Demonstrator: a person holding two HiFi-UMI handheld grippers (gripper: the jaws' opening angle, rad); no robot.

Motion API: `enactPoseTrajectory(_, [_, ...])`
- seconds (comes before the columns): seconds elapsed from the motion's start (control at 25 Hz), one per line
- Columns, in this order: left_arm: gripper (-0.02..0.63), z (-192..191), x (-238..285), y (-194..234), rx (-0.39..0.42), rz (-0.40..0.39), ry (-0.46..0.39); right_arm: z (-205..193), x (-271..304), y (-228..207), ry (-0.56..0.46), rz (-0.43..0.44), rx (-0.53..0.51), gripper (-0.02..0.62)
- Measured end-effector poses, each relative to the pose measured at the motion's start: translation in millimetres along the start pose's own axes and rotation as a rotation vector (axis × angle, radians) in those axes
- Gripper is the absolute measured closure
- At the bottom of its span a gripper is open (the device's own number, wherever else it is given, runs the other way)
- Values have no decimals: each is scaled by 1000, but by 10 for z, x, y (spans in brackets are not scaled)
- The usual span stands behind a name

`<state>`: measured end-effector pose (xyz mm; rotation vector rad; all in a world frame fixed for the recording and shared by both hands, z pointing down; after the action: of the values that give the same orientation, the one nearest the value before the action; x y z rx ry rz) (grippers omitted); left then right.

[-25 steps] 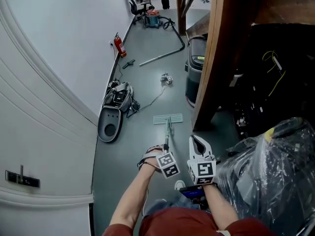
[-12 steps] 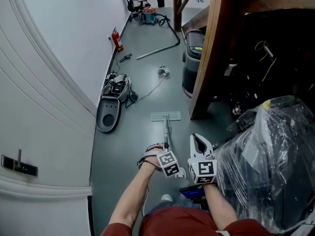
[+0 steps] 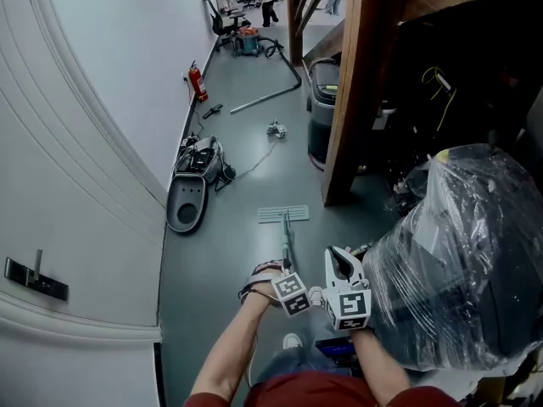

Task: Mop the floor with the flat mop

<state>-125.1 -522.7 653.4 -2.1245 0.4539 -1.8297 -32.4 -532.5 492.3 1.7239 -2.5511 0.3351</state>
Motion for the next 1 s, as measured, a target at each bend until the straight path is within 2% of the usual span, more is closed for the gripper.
enactPoseTrajectory(0.48, [474, 147, -393, -657, 13, -8, 3, -47, -827, 136, 8, -20, -10, 577])
enactPoseTrajectory(1.0, [474, 727, -716, -1659, 13, -15, 46, -353, -2046, -95, 9, -10, 31, 577])
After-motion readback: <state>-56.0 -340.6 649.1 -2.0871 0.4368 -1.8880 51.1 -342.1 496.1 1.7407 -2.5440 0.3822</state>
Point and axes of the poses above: the fingertips, and each gripper's own axes: x forward along the fingers, y to its left, z out of its top, the point moved 2 cm from there along -x, backward along the fingers, and after that the axes turned 11 degrees about x, right-handed, at the moved point
